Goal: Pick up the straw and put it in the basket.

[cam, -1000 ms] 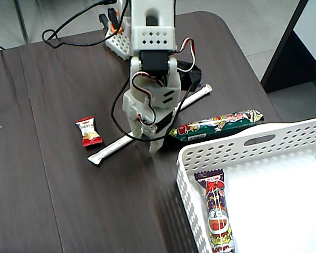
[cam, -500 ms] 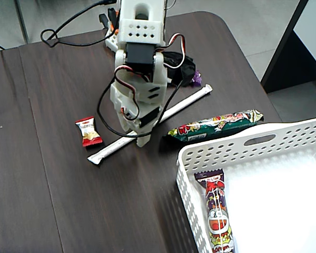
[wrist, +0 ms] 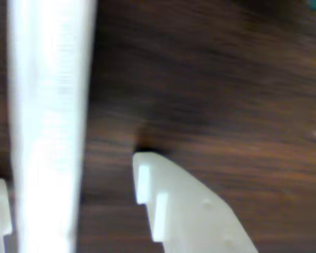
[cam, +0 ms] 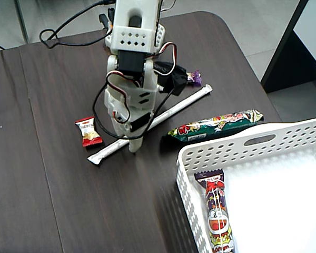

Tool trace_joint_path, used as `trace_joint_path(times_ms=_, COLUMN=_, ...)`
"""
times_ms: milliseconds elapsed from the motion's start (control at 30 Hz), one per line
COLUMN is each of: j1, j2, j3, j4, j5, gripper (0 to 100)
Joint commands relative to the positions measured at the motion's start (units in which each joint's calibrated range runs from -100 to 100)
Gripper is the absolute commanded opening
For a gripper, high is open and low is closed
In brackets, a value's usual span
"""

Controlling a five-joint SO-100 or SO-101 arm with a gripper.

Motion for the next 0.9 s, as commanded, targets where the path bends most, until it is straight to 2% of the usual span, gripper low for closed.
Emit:
trace_joint_path(times_ms=0, j1=0.64, j2=1.81, j3=-0.26, j4=-4.53, j5=0.38, gripper=16)
trace_joint_path(times_ms=200, j1=0.49, j2=2.14, j3=-0.53, j4=-4.53, j5=0.43, gripper=15)
trace_joint_path(times_ms=400, j1=-0.02, j2=1.97, j3=-2.35, j4=-4.19, j5=0.48, gripper=1)
trace_joint_path(times_ms=733, j1=-0.02, j2=-1.94, j3=-13.74, j4=-3.17, j5=0.54, gripper=1)
trace_joint_path(times_ms=867, j1=-0.02, j2=-7.28, j3=-15.92, j4=4.18, j5=0.48, gripper=1)
